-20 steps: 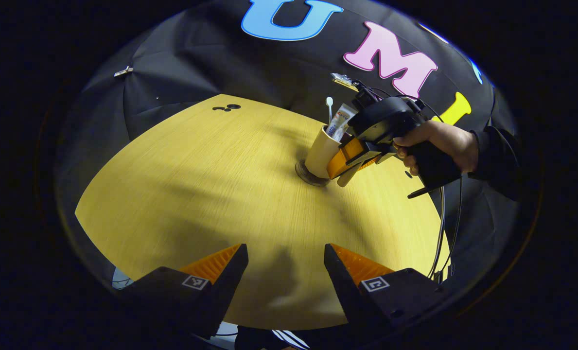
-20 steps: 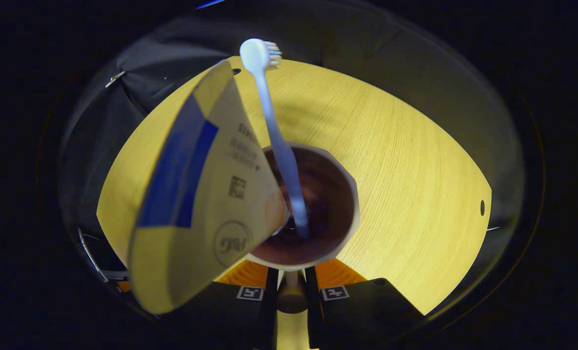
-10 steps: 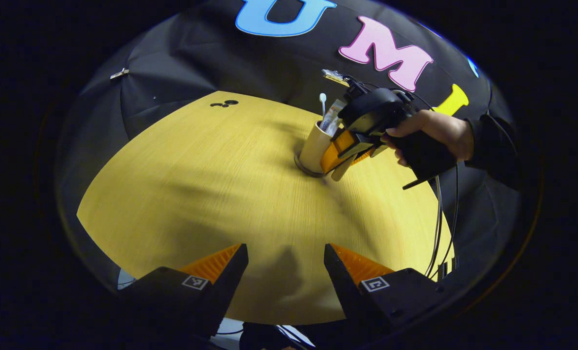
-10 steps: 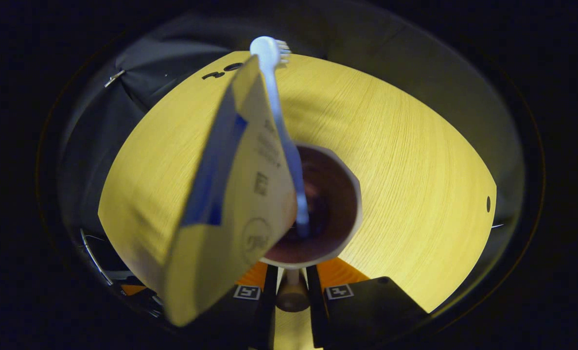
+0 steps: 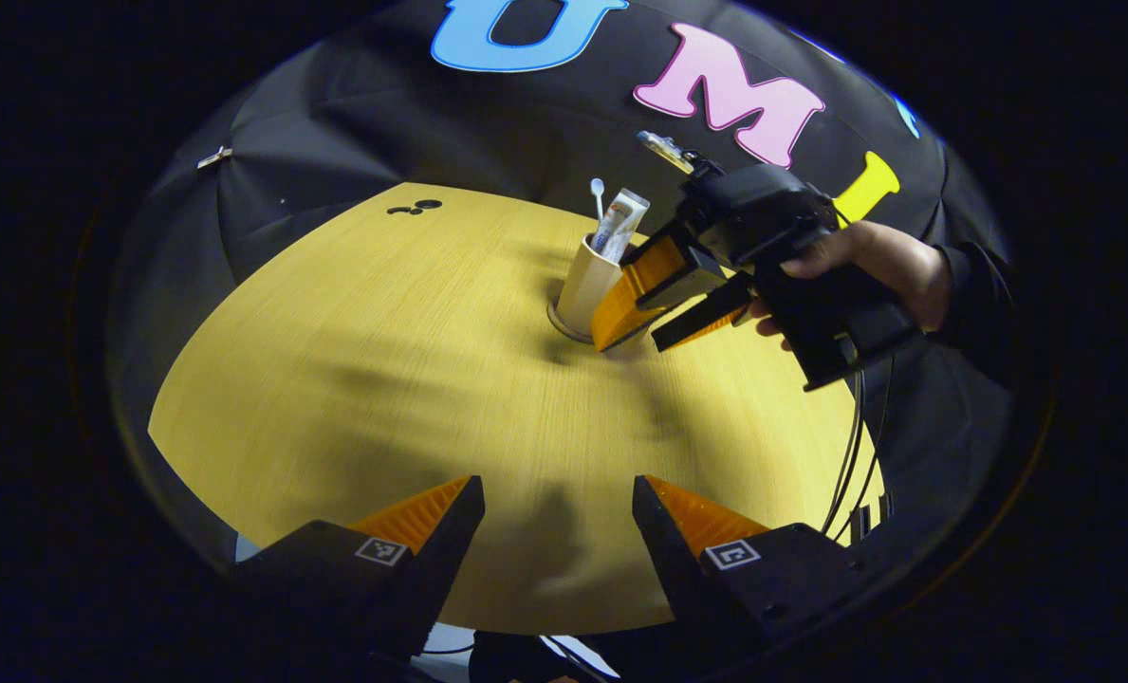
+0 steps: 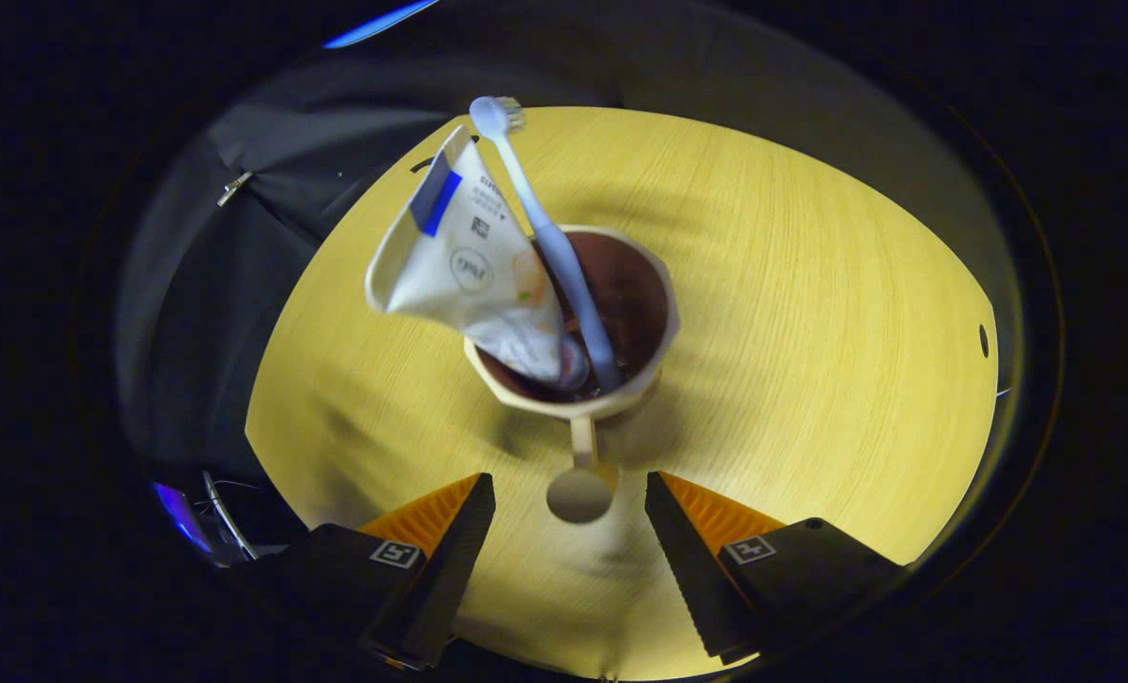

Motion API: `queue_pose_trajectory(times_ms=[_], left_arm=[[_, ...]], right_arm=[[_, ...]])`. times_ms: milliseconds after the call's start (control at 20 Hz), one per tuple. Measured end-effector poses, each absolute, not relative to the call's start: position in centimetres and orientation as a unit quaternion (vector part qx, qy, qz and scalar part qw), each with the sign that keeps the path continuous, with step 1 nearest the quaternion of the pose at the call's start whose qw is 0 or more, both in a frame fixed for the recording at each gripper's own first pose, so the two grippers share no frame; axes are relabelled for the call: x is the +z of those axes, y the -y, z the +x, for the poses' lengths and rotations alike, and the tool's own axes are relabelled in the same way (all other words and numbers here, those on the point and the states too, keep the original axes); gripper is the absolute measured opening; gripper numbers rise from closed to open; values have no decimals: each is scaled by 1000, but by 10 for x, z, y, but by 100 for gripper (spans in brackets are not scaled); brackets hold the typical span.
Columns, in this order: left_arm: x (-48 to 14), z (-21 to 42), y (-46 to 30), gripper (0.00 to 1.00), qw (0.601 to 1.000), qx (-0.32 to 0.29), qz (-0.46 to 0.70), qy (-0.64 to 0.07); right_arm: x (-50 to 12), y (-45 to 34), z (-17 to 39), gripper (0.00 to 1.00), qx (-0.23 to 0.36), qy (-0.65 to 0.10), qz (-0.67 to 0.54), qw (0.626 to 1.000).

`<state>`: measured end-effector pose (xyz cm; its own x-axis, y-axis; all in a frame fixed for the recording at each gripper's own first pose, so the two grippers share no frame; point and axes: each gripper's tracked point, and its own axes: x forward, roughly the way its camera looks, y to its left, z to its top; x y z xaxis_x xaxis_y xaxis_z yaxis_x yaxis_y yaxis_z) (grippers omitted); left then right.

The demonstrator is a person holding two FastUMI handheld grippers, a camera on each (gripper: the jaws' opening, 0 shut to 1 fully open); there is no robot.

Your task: Put the toothbrush and toothpaste on the desktop into the cup, then pick up the cup and place it on the coaster on the desktop.

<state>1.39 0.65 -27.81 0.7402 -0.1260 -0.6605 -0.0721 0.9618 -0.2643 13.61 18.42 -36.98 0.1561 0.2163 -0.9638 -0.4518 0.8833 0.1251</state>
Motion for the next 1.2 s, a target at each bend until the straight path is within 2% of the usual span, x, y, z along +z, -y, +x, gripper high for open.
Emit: queue_pose_trajectory(times_ms=[200, 400, 600, 800, 950, 1200], left_arm=[[-263, 21, -3, 98, 927, -8, -137, -349], [-227, 39, -4, 98, 937, 11, -158, -312], [-189, 53, -10, 98, 949, 38, -168, -263], [-159, 49, -12, 98, 969, 57, -105, -215], [-131, 54, 11, 98, 979, 48, -88, -179], [-64, 55, 39, 98, 994, 13, -55, -91]], right_arm=[[-339, -168, 123, 98, 234, -593, -49, 769], [-296, -136, 122, 99, 221, -557, -10, 800], [-237, -101, 136, 98, 204, -469, 38, 859], [-172, -60, 145, 98, 193, -362, 60, 910], [-141, -29, 141, 98, 167, -307, 63, 935], [-97, 11, 109, 98, 85, -216, 43, 972]])
